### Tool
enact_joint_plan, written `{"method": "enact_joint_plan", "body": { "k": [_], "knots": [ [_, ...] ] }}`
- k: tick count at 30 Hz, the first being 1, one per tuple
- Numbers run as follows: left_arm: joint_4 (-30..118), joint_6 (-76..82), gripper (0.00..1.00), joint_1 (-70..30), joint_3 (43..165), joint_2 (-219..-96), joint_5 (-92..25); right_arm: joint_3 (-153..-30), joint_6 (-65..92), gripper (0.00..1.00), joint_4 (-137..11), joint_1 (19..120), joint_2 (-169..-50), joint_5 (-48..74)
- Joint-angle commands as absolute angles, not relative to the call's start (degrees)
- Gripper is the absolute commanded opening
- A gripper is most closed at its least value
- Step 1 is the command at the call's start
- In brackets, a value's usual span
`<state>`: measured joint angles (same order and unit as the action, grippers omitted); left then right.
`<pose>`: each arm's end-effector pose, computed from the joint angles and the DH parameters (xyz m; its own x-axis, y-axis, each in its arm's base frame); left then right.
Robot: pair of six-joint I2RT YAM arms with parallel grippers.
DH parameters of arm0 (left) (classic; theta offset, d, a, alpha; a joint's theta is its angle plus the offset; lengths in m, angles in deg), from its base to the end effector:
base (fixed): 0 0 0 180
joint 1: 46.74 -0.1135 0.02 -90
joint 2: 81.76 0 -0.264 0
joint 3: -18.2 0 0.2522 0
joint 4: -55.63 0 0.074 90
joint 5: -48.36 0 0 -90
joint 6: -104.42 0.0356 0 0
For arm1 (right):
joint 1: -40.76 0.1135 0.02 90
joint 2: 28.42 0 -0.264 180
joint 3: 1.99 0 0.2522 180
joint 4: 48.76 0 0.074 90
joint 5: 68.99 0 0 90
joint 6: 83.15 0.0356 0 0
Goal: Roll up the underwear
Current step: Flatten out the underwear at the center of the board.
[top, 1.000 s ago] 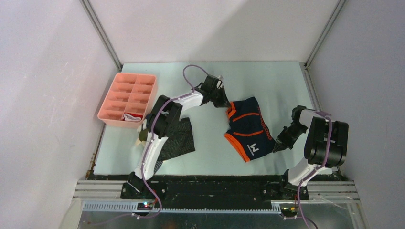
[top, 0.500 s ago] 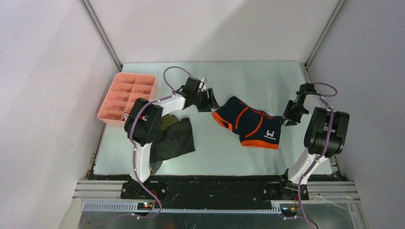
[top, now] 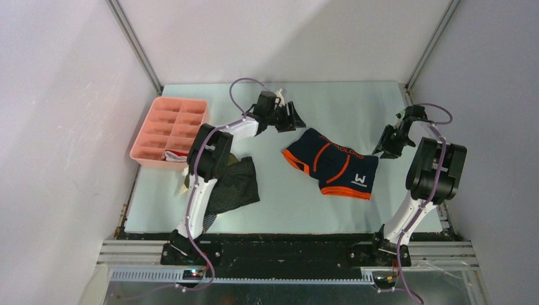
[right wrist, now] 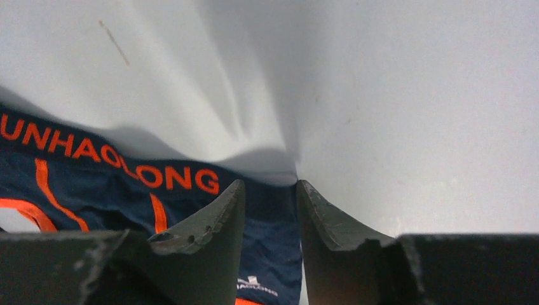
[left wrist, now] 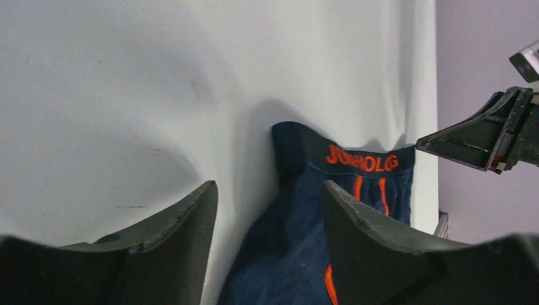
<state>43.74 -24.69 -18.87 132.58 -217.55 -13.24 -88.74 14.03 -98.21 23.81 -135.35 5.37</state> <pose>0.4624 -0.2637 0.1477 -0.8577 -0.1742 -0.4838 0.2856 0.6211 -0.7299 0.3580 -0.0991 0.1775 -0.8658 0.3897 -0.3138 0.3016 0.9069 0.2943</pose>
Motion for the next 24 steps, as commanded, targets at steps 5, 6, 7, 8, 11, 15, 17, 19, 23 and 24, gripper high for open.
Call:
{"method": "enact_joint_plan", "body": {
  "k": [5, 6, 7, 8, 11, 15, 17, 19, 23, 24],
  "knots": [
    [45.9, -31.2, 0.70, -17.4, 138.1, -221.9, -17.3, -93.2, 15.4, 0.36, -99.6, 24.9, -139.6, 9.8],
    [45.9, -31.6, 0.71, -17.3, 138.4, -222.3, -17.6, -93.2, 15.5, 0.36, -100.3, 25.3, -139.5, 11.3],
    [45.9, -32.3, 0.72, -17.0, 139.3, -223.2, -18.0, -93.0, 15.9, 0.36, -100.6, 25.7, -139.2, 12.1],
    [45.9, -32.7, 0.72, -16.9, 139.8, -224.1, -18.1, -92.8, 16.1, 0.37, -101.1, 25.8, -139.0, 12.9],
    [44.6, -35.1, 0.68, -16.3, 142.6, -225.4, -19.0, -92.0, 16.4, 0.38, -101.5, 26.4, -138.5, 14.1],
    [43.3, -37.4, 0.58, -15.4, 144.7, -226.8, -19.9, -92.0, 16.2, 0.39, -102.0, 27.1, -138.7, 16.9],
    [43.6, -38.0, 0.52, -15.0, 145.9, -227.6, -20.5, -92.4, 16.3, 0.38, -102.8, 27.4, -138.5, 17.9],
    [43.7, -38.0, 0.45, -14.7, 147.6, -228.5, -20.9, -92.8, 16.5, 0.39, -103.6, 27.5, -137.9, 18.3],
    [43.2, -37.7, 0.32, -14.3, 149.2, -229.5, -21.1, -92.6, 16.5, 0.39, -104.3, 27.4, -136.4, 19.0],
    [43.2, -37.5, 0.29, -14.2, 149.2, -229.4, -20.8, -92.4, 16.3, 0.38, -104.2, 27.3, -136.3, 19.1]
  ]
}}
